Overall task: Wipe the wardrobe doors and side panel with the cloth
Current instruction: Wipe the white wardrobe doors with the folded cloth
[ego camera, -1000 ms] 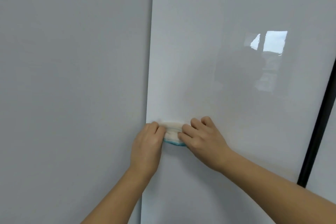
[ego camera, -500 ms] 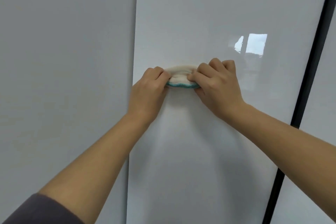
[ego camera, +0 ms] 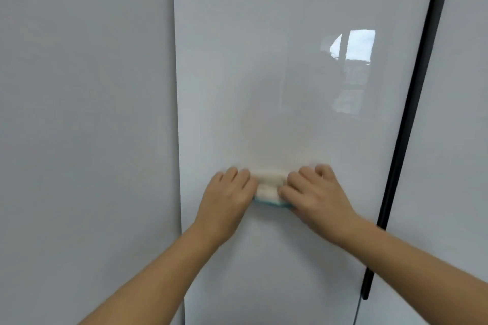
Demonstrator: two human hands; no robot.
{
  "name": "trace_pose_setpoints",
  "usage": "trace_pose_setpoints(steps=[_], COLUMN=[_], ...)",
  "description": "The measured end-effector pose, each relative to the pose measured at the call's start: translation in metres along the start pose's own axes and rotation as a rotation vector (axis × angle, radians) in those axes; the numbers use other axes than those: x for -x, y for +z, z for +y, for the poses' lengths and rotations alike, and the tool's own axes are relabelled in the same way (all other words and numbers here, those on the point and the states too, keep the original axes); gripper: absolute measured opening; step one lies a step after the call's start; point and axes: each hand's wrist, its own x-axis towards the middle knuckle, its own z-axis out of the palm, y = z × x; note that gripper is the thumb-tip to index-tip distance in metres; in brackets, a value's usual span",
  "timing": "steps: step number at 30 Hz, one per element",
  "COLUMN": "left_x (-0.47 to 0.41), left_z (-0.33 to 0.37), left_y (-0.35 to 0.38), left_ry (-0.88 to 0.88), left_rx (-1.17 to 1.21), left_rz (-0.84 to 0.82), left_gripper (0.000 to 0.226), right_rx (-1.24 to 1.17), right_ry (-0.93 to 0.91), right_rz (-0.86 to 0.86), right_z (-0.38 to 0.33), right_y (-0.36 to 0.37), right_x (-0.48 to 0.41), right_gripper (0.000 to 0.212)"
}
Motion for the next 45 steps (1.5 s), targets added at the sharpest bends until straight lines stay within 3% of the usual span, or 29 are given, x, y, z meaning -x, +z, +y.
trace_pose_setpoints(steps=[5,9,13,22,26,35,39,45], left_x=[-0.098,-0.149,-0.1,0.027,0.005,-0.126,-0.193,-0.162], left_z=[-0.028,-0.036,-0.012,0.066,0.06,0.024,0.012,0.033], left_y=[-0.037,-0.049,-0.028,0.022,0.016,-0.023,-0.041,-0.026], left_ry=[-0.019,-0.057,-0.001,0.158,0.128,0.053,-0.036,-0.004], left_rx=[-0.081,-0.032,0.043,0.143,0.149,0.055,0.075,0.201], left_rz=[0.149,0.221,0.224,0.017,0.02,0.213,0.338,0.376], left_gripper=[0.012,0.019,0.018,0.024,0.022,0.005,0.015,0.023], right_rx=[0.109,0.102,0.072,0.039,0.096,0.319,0.426,0.371], right_ry=[0.114,0.22,0.199,0.0,-0.009,0.077,0.135,0.22], right_rz=[0.121,0.178,0.158,-0.173,-0.117,0.199,0.247,0.252], right_z=[0.071,0.101,0.067,-0.006,0.012,0.107,0.155,0.139], right_y=[-0.03,-0.039,-0.032,-0.018,-0.026,-0.063,-0.078,-0.079], right_x=[-0.062,-0.086,-0.041,0.089,0.074,-0.014,-0.053,-0.029], right_gripper=[0.008,0.012,0.008,0.015,0.016,0.021,0.017,0.016])
